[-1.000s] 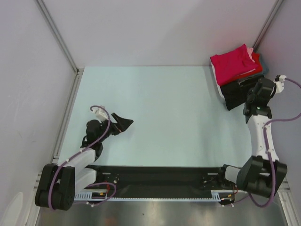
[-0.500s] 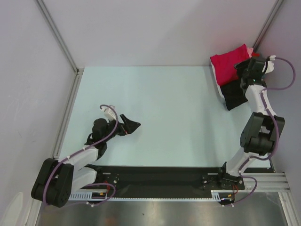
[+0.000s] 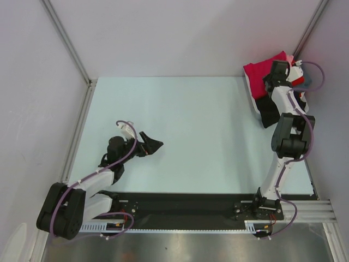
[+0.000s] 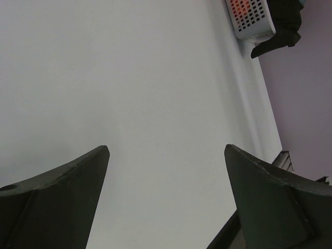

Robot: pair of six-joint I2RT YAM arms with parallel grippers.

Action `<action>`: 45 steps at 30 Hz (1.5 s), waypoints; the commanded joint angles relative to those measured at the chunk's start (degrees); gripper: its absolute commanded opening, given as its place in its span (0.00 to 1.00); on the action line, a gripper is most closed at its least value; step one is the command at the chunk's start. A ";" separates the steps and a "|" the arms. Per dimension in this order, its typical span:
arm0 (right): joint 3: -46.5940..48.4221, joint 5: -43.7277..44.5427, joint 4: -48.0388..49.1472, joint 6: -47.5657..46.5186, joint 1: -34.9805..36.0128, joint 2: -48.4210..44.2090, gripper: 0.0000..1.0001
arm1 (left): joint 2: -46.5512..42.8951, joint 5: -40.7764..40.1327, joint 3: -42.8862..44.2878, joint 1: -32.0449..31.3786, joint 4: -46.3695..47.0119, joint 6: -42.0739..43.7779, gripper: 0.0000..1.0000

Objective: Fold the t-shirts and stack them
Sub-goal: Grab the tshirt from the pile, then move the tshirt to the center of the board

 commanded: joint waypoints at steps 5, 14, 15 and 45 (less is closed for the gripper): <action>13.59 0.95 -6.05 -5.14 2.05 6.34 0.00 | -0.53 -1.81 2.61 -0.36 -1.71 2.64 1.00; 28.53 -7.28 -7.11 -22.18 15.93 -2.45 0.00 | -0.27 -1.73 4.02 -0.27 -3.20 4.93 0.97; 29.50 -7.92 -7.46 -23.42 20.12 -4.11 0.00 | -0.71 -2.34 3.67 -0.36 -3.03 4.85 0.97; -54.07 -21.90 4.30 -24.84 25.78 -48.68 0.75 | -6.79 -8.58 3.48 -8.25 -6.28 8.10 0.96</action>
